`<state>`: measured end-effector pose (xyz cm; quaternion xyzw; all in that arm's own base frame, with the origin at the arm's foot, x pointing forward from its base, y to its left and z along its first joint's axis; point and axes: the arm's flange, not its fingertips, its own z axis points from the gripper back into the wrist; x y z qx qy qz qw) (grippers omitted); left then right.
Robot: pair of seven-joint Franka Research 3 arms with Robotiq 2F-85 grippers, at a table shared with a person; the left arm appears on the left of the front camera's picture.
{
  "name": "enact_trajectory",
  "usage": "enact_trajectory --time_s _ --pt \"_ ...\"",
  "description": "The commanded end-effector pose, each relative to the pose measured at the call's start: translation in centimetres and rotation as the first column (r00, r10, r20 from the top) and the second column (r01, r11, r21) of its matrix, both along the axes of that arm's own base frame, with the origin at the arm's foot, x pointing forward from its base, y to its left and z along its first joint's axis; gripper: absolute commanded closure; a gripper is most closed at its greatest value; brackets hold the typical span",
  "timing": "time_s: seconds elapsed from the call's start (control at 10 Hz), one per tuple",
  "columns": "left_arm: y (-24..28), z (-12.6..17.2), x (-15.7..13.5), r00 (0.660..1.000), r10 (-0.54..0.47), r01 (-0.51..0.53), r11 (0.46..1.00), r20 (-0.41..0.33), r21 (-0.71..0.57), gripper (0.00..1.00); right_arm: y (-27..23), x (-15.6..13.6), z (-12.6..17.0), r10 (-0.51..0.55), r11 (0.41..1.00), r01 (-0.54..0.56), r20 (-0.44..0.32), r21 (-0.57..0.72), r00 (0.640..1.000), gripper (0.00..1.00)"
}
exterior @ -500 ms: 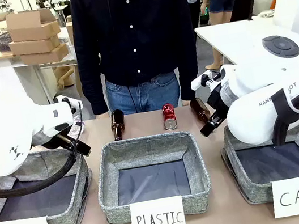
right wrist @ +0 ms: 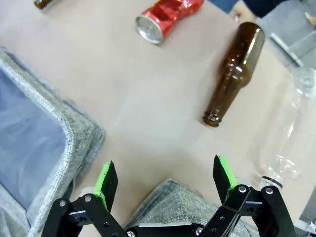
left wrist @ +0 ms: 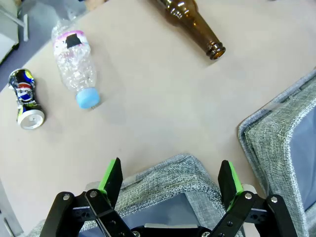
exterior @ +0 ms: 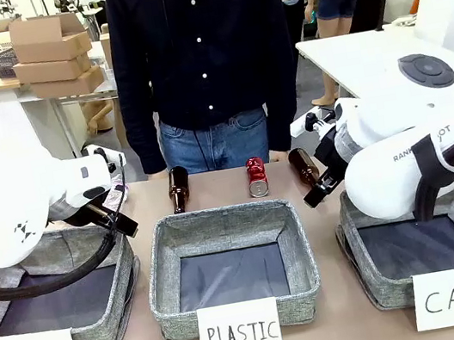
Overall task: Sort the can waste into the basket.
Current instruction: Pick up the can waste from the table and place it in the right Fabric basket.
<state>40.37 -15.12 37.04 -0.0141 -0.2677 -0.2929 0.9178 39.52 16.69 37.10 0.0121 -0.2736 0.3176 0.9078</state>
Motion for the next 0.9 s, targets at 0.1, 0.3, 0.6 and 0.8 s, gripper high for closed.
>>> enact_trajectory --time_s 0.1,0.3,0.6,0.8 --pt "0.0 0.0 0.0 1.000 0.000 0.000 1.000 0.000 0.000 0.00 0.0 0.0 0.0 0.000 1.000 0.000 0.000 0.000 1.000 0.00" --pt "0.0 0.0 0.0 1.000 0.000 0.000 1.000 0.000 0.000 0.00 0.0 0.0 0.0 0.000 1.000 0.000 0.000 0.000 1.000 0.00" --pt "0.0 0.0 0.0 1.000 0.000 0.000 1.000 0.000 0.000 0.00 0.0 0.0 0.0 0.000 1.000 0.000 0.000 0.000 1.000 0.00" --pt "-0.1 4.5 -2.5 0.997 0.059 -0.060 0.998 0.050 0.004 0.00 -0.1 -1.6 8.3 -0.026 0.996 0.028 -0.027 0.084 0.999 0.00"
